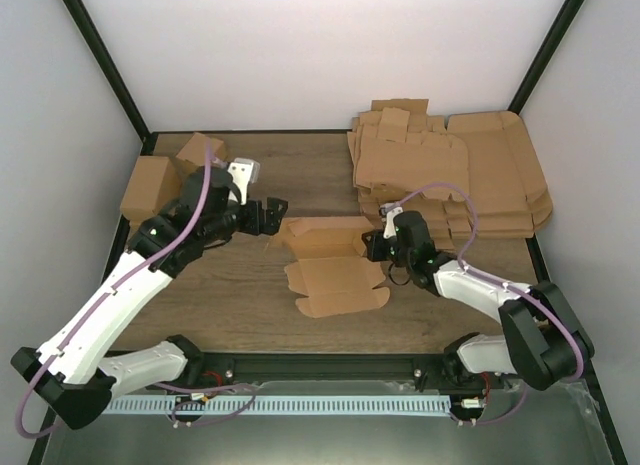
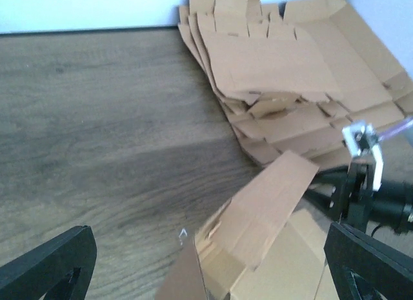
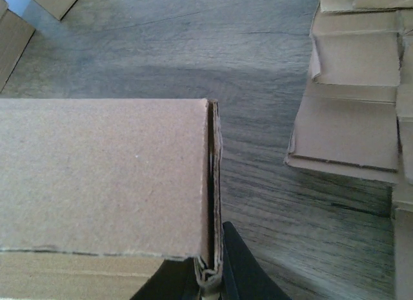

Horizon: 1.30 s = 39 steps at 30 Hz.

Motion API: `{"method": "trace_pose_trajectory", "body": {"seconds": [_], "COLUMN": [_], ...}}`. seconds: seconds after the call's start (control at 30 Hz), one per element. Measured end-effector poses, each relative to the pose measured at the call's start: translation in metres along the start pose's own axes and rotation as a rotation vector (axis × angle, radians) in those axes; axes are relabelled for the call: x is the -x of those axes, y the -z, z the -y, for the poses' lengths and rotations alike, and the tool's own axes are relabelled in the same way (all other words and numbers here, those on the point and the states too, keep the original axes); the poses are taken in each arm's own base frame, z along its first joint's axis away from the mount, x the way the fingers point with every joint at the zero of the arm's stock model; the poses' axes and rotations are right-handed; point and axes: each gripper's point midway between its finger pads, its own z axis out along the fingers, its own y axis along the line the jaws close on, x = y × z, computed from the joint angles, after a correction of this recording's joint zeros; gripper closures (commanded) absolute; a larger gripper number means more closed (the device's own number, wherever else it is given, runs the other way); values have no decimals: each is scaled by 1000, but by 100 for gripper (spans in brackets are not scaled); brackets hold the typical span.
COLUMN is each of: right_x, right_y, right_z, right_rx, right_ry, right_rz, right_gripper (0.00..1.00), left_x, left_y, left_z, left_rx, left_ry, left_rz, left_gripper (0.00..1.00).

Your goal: Fold the paper box

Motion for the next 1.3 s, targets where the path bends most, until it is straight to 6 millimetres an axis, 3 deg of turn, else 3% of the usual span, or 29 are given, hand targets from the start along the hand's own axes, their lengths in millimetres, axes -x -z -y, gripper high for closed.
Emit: {"method": "trace_pose_trajectory", "body": {"seconds": [0.2,0.43,0.53,0.67,0.77,1.1,1.3], "right_x": [7,6,0,-8,-11,-23,-27], "right_y": [2,-4,-10,-15,-17,-32,-36], "right_z": [-1,-6,-5,-3,-3,5,7], "right_rx": [0,14,13,10,16,16,42], "right_ry": [-40,-53,-64,-76,-82,-96,-98], "right_rz": [-38,-96,-128,-166,-180,-201,-153], "right_gripper": [99,99,99,99,99,95,80], "left_x": [-43,-78,-82,-82,-87,-103,-106], "left_y": [-19,-37,-40,-41,-46,-60,-63], "left_z": [-5,-15,-22,-27,-30,-35,-34], "left_rx": [-28,-10,21,44,60,74,63], "left_ry": [-28,-58,-75,-93,-95,-63,-46], "left_rz": [-106,-196,-207,-206,-227,-288,-287], "left_gripper": [3,23,40,78,96,96,96]}}
